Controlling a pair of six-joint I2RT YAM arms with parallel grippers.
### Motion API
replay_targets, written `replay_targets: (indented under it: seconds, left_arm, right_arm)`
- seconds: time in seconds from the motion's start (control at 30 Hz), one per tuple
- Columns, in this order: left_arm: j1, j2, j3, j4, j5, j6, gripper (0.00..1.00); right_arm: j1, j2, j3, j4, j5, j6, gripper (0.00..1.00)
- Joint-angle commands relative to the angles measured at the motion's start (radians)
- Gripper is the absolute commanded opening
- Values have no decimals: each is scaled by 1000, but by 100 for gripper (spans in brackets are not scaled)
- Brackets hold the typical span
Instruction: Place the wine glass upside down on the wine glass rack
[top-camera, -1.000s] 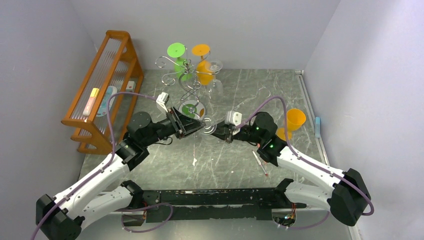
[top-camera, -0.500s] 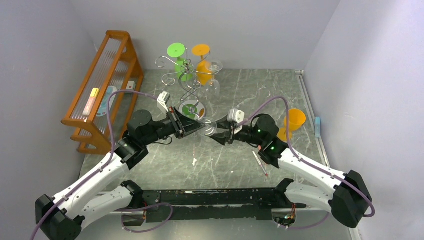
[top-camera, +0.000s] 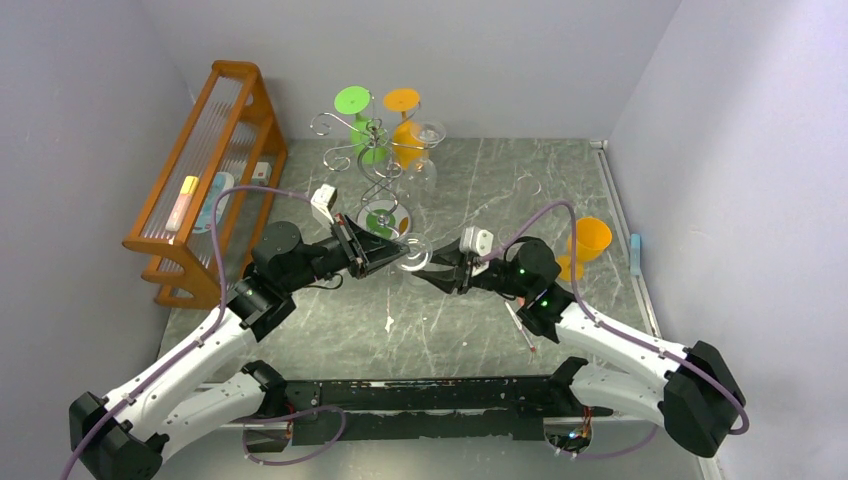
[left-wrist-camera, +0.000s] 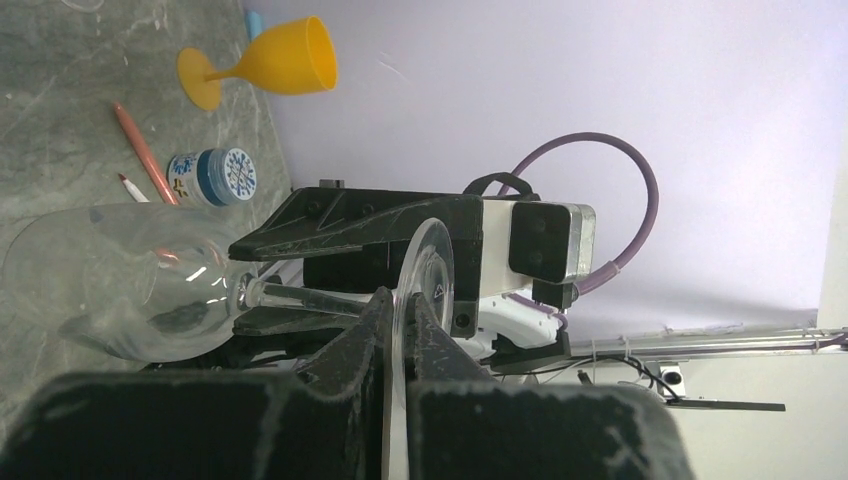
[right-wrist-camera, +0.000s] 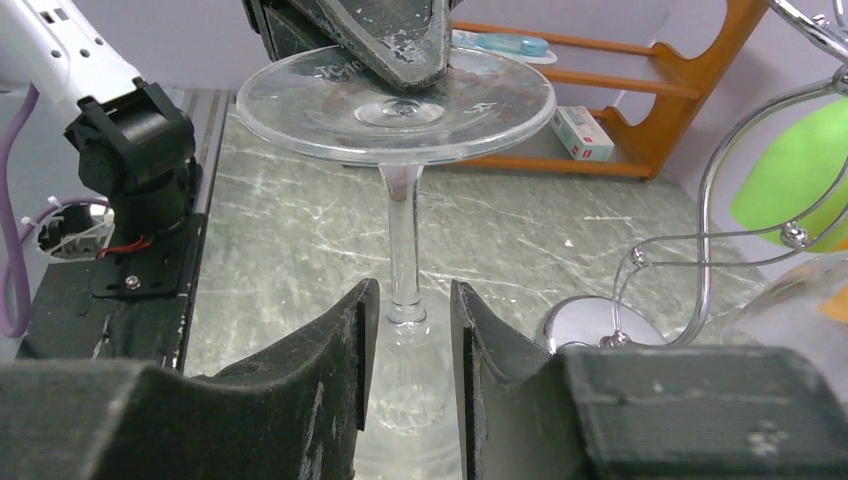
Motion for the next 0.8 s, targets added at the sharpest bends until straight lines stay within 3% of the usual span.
replay_targets:
  seconds: [0.0, 0.13, 0.27, 0.33, 0.53, 0.63, 0.77]
  left_arm:
    - [-3, -14, 7, 74, 19, -41, 5]
    - [-3, -20, 10, 68, 18, -41, 5]
    - [-4, -22, 21, 65, 12, -5, 5]
    - [-4, -26, 54, 5, -19, 60, 6]
    - [-4, -68, 109, -146, -132, 211, 43]
    - [-2, -97, 120, -183, -193, 270, 67]
    - [-4, -126, 174, -314, -314, 424, 77]
  right_arm:
    - [-1, 35, 14, 40, 3, -36, 34]
    - [0, 44, 14, 46, 3, -48, 26]
    - [0, 39, 1, 83, 48, -43, 0]
    - [0, 31, -14, 117, 80, -31, 0]
    - [0, -3, -44, 182, 198, 55, 0]
    - [0, -16, -47, 194, 260, 97, 0]
    - [-1, -12, -7, 148, 371, 149, 0]
